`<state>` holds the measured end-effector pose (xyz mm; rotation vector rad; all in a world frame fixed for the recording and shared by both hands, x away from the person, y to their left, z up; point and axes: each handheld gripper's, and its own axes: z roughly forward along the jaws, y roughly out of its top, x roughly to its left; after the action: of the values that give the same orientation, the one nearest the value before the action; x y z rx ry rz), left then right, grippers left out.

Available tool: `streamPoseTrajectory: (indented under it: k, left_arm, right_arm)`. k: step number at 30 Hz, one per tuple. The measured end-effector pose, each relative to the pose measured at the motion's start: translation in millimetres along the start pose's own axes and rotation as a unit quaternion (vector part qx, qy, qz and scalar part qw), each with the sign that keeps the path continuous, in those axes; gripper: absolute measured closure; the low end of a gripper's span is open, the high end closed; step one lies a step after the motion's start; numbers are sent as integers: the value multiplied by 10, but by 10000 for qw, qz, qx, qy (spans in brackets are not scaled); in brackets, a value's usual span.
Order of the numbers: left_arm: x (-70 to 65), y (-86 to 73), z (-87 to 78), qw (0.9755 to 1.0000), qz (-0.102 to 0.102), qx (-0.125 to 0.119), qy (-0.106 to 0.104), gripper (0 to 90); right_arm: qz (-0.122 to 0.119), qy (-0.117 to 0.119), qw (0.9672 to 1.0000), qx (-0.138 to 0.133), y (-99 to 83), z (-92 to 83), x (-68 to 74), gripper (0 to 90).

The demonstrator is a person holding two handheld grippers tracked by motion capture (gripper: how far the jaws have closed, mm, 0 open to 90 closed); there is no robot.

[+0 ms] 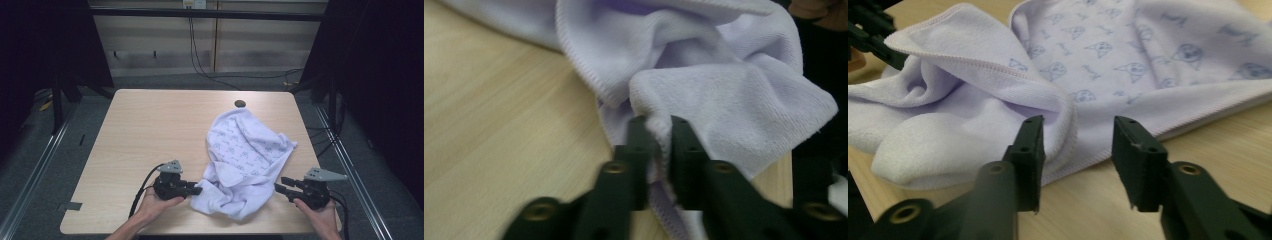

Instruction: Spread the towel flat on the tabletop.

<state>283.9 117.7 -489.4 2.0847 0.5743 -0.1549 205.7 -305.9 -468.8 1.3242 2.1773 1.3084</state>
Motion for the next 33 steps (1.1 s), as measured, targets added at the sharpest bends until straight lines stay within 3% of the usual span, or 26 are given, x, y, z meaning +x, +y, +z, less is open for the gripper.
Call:
streamPoseTrajectory:
  k: [3, 7, 9, 10, 12, 14, 19, 23, 25, 27, 28, 30, 31, 32, 33]
  left_arm:
    - [-66, 13, -92, 9998, 108, -167, 13, 873]
    - [-95, 9, -211, 9993, 123, -360, -32, 876]
    - [-94, 7, -212, 9993, 133, -361, -27, 876]
    - [-95, 9, -202, 9993, 148, -340, -28, 876]
    - [-103, 10, -164, 9995, 171, -268, -42, 876]
    - [-115, 10, -129, 9995, 220, -214, -76, 876]
    - [-115, 16, -115, 9995, 219, -205, -87, 875]
    - [-114, 12, -116, 9995, 209, -207, -92, 875]
    - [-118, 12, -110, 9995, 249, -160, -100, 875]
    - [-125, 13, -103, 9995, 227, -169, -130, 875]
    - [-126, 14, -105, 9995, 244, -162, -125, 875]
    - [-120, 15, -113, 9995, 246, -168, -95, 875]
    - [-120, 16, -117, 9995, 239, -168, -80, 875]
    - [-116, 19, -140, 9995, 256, -193, -2, 875]
    - [-108, 21, -172, 9995, 225, -221, 53, 875]
  right_arm:
    - [1, -85, 9999, -120, -58, -145, 51, 520]
    - [-126, 66, 9999, -68, -178, -258, 304, 515]
    - [-331, 89, 9994, -110, -172, -255, 426, 517]
    - [-310, 282, 9989, -192, -134, -216, 480, 517]
    - [-481, 404, 9977, -245, -57, -113, 569, 519]
    - [-588, 672, 9957, -263, 55, 68, 648, 519]
    - [-835, 1183, 9894, -119, 282, 508, 778, 501]
    - [-1103, 1323, 9850, -2, 399, 778, 934, 483]
    - [-1221, 1212, 9851, 48, 437, 852, 982, 454]
    - [-1183, 1262, 9849, 92, 452, 930, 985, 446]
    - [-1265, 1246, 9838, 246, 447, 980, 994, 435]
    - [-1258, 1230, 9838, 335, 421, 1006, 1004, 538]
    - [-1316, 1168, 9838, 335, 407, 996, 1011, 709]
    - [-1294, 1143, 9845, 297, 407, 976, 1006, 774]
    - [-1082, 1282, 9857, 158, 423, 923, 965, 830]
